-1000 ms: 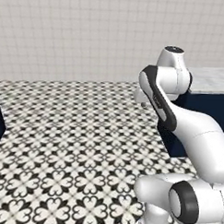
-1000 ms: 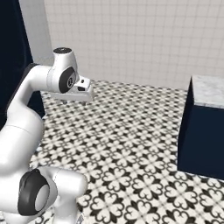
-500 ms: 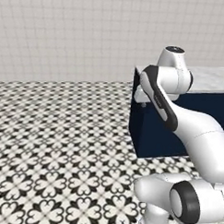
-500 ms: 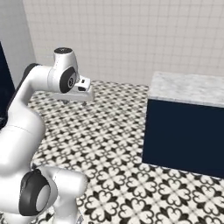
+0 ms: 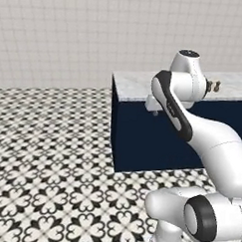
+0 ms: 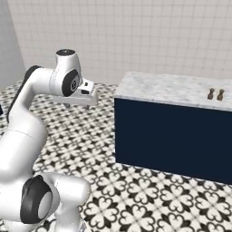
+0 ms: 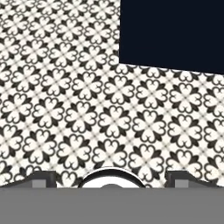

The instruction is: Navigate to the stand mixer.

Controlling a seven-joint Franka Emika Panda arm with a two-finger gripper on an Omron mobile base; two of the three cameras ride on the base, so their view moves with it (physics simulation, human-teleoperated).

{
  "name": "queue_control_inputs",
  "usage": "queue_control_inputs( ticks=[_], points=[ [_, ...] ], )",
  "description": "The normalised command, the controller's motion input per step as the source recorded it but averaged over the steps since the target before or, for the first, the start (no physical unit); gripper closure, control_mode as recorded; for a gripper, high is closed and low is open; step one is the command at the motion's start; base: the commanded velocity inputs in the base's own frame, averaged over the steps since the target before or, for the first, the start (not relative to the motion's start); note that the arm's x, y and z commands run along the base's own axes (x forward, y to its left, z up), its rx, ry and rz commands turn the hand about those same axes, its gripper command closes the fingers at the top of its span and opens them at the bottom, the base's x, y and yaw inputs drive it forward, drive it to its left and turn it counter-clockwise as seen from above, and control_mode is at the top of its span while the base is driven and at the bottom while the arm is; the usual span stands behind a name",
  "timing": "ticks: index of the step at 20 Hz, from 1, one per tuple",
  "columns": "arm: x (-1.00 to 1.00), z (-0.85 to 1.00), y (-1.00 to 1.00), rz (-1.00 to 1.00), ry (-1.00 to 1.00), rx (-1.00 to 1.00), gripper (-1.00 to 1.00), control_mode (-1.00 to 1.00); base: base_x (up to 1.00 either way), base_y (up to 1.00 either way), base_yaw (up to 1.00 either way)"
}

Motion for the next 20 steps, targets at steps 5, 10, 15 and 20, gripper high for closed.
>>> queue_control_inputs(
  ticks=[5,10,15,20],
  points=[
    [0.00,0.00,0.00,0.00,0.00,0.00,-1.00,1.00,0.00,-1.00,0.00],
    [0.00,0.00,0.00,0.00,0.00,0.00,-1.00,1.00,0.10,-1.00,0.00],
    [0.00,0.00,0.00,0.00,0.00,0.00,-1.00,1.00,0.72,-1.00,0.00],
    [0.00,0.00,0.00,0.00,0.00,0.00,-1.00,1.00,0.71,-1.00,0.00]
  ],
)
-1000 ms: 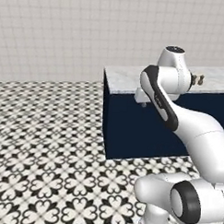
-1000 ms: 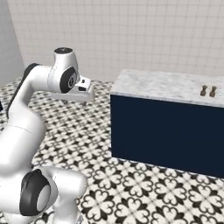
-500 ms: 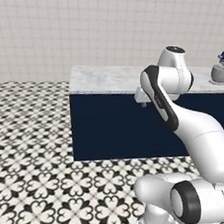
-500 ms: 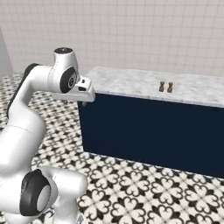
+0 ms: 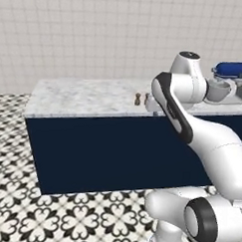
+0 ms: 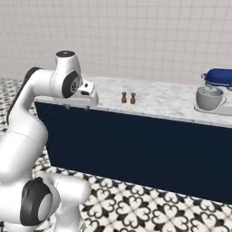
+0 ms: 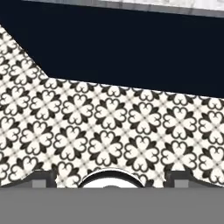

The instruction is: Navigate to the stand mixer.

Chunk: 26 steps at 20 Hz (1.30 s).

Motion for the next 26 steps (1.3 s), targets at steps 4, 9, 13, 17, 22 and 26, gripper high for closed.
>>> queue_control_inputs(
  ticks=[4,9,13,17,22,26],
  points=[
    [0.00,0.00,0.00,0.00,0.00,0.00,-1.00,1.00,0.51,-1.00,0.00],
    [0.00,0.00,0.00,0.00,0.00,0.00,-1.00,1.00,0.46,-1.00,0.00],
    [0.00,0.00,0.00,0.00,0.00,0.00,-1.00,1.00,0.45,-1.00,0.00],
    [0.00,0.00,0.00,0.00,0.00,0.00,-1.00,1.00,0.27,-1.00,-0.15],
    [0.00,0.00,0.00,0.00,0.00,0.00,-1.00,1.00,0.10,-0.73,-0.39],
    [0.00,0.00,0.00,0.00,0.00,0.00,-1.00,1.00,0.03,0.00,-0.05]
  ],
)
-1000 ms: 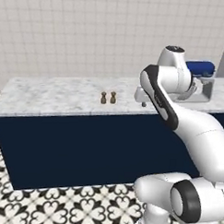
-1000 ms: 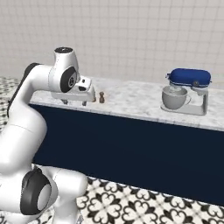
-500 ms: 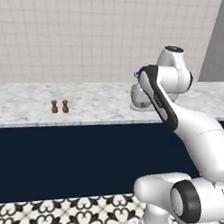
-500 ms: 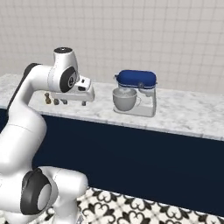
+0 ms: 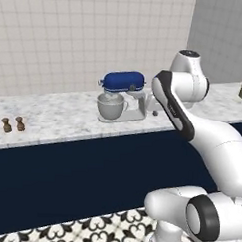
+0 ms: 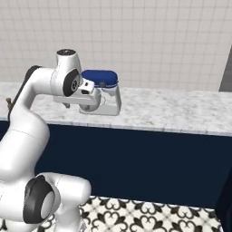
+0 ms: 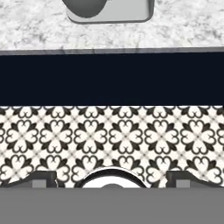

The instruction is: Navigate to the stand mixer.

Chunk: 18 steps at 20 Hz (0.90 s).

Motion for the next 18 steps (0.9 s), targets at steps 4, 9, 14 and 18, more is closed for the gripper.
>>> queue_control_inputs(
  ticks=[4,9,14,18],
  points=[
    [0.00,0.00,0.00,0.00,0.00,0.00,-1.00,1.00,0.46,0.25,-0.02],
    [0.00,0.00,0.00,0.00,0.00,0.00,-1.00,1.00,0.80,0.27,-0.02],
    [0.00,0.00,0.00,0.00,0.00,0.00,-1.00,1.00,0.70,0.25,-0.01],
    [0.00,0.00,0.00,0.00,0.00,0.00,-1.00,1.00,0.61,0.21,-0.01]
  ],
)
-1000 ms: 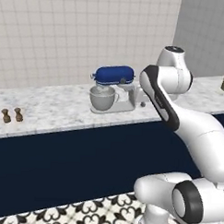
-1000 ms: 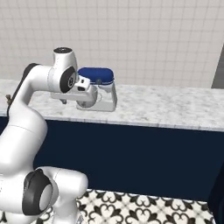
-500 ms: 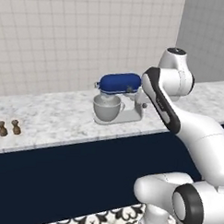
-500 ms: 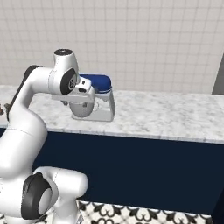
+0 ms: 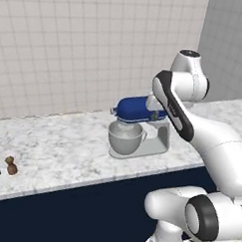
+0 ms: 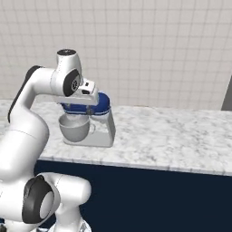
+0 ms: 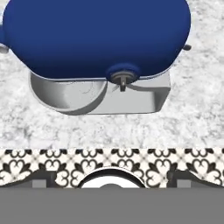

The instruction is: Navigate to the stand mixer.

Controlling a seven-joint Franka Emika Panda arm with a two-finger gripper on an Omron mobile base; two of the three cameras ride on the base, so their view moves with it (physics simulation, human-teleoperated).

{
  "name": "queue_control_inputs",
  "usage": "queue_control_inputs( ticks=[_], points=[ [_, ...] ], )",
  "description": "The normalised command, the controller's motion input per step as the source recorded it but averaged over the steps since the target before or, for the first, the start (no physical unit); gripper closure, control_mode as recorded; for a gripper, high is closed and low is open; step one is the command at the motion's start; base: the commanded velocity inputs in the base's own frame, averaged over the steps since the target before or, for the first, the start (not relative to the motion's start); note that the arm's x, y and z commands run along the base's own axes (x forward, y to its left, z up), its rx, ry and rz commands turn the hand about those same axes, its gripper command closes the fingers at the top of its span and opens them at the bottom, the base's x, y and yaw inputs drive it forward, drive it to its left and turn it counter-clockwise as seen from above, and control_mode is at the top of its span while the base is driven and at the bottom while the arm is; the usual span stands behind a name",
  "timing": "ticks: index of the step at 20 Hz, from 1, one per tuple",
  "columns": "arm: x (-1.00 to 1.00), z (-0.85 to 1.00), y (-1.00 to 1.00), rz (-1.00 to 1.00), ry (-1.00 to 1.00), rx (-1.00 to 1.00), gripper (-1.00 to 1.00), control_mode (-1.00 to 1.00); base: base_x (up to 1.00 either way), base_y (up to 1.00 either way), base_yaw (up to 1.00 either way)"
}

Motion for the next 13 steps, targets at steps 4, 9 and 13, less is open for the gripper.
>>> queue_control_inputs(
  ticks=[4,9,13],
  points=[
    [0.00,0.00,0.00,0.00,0.00,0.00,-1.00,1.00,0.57,0.15,0.00],
    [0.00,0.00,0.00,0.00,0.00,0.00,-1.00,1.00,0.53,0.12,0.00],
    [0.00,0.00,0.00,0.00,0.00,0.00,-1.00,1.00,0.51,0.11,0.00]
  ],
)
